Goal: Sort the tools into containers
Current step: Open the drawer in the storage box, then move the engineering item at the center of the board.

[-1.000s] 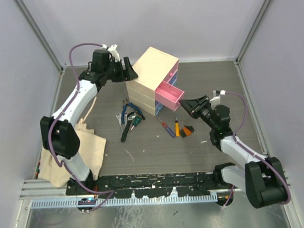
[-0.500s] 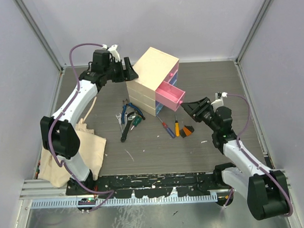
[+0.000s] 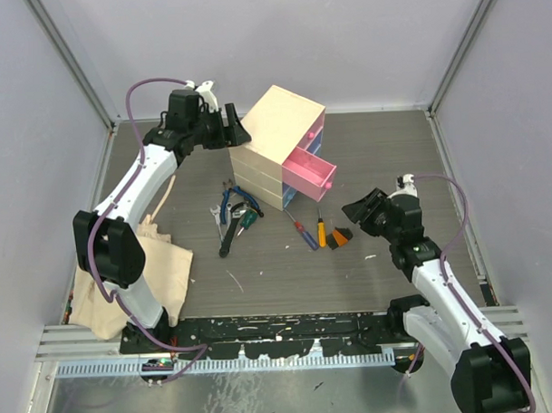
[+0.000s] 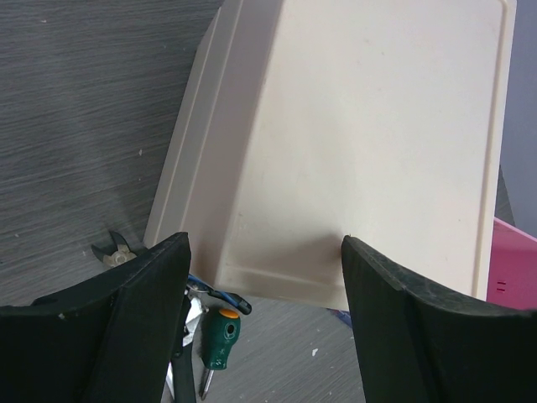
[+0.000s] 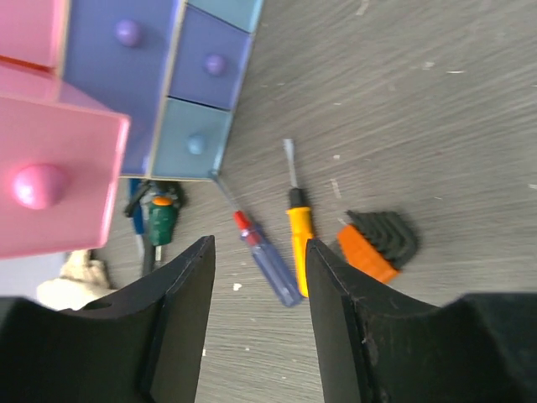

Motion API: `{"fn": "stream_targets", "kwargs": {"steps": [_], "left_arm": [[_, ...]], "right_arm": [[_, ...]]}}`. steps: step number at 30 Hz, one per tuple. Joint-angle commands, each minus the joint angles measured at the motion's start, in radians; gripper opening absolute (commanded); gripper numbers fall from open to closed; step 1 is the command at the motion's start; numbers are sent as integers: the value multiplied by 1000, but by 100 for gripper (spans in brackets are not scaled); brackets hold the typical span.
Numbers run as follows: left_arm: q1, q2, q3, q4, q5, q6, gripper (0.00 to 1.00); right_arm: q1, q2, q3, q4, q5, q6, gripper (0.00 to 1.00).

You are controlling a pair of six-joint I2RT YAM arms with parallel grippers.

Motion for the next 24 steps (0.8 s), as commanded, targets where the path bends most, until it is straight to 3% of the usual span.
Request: {"fn": "stream_targets", "kwargs": {"steps": [1,9,24], "left_arm": [[2,16,23,-74,-26,40,73],[0,15,34,-89,-36,43,73],[1,12,43,-99,-29,39,73]], "right_arm": [[17,50,127,-204,133,-134,52],[208,169,227,-334,414,-78,61],[380,480,395,-559,683,395,78]]}}
